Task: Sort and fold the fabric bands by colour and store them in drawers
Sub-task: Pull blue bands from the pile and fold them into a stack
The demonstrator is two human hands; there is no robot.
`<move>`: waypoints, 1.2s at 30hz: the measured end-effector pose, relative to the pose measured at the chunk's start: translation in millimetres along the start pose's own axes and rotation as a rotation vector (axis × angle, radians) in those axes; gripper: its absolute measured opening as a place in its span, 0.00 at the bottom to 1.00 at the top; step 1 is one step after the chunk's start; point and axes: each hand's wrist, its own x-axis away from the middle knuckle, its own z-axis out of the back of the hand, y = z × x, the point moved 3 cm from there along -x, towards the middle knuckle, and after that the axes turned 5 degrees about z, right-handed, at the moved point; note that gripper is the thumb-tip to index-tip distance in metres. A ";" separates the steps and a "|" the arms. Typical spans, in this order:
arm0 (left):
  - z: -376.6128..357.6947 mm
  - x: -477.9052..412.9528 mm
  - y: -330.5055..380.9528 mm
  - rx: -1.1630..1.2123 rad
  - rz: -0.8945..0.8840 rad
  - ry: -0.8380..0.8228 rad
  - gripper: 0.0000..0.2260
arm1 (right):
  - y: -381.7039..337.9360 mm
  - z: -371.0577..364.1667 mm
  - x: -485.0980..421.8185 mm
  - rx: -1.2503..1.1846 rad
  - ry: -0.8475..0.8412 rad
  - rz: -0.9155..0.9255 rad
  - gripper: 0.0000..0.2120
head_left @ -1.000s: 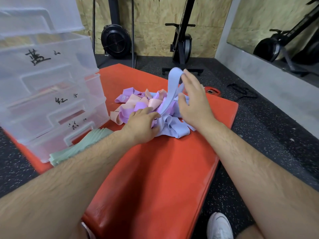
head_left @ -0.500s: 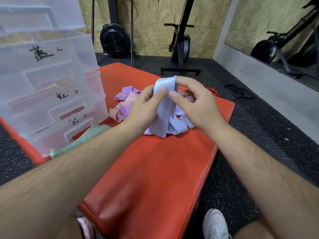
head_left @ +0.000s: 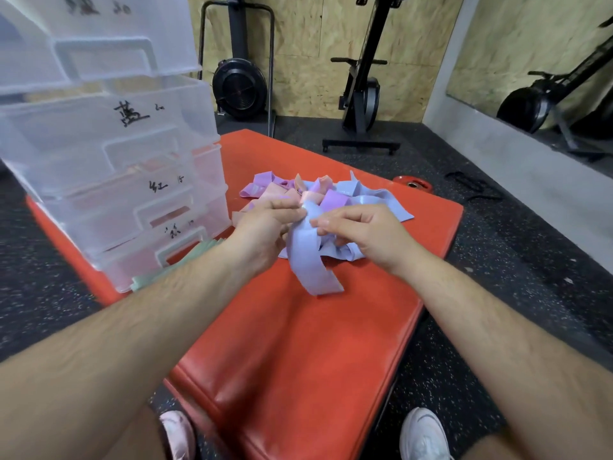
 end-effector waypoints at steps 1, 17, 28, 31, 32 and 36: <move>0.3 0.8 1.4 -0.002 -0.015 0.004 0.09 | 1.0 -1.8 -1.5 -0.027 0.045 -0.037 0.08; 11.5 11.1 3.5 -0.152 -0.144 0.067 0.15 | 9.3 -19.3 -13.4 -0.076 0.187 -0.138 0.20; 25.7 15.5 2.6 -0.417 -0.258 0.077 0.04 | 1.2 -29.9 -10.3 -0.110 0.055 -0.203 0.11; 23.6 19.6 2.8 -0.417 -0.282 0.026 0.05 | 1.9 -31.9 -9.8 -0.257 -0.021 -0.236 0.16; 21.6 21.8 2.5 -0.388 -0.277 -0.008 0.05 | 4.2 -31.5 -9.9 -0.243 -0.028 -0.220 0.13; 17.5 26.0 3.8 -0.239 -0.155 -0.071 0.07 | 13.6 -37.3 -11.5 0.005 -0.123 -0.135 0.13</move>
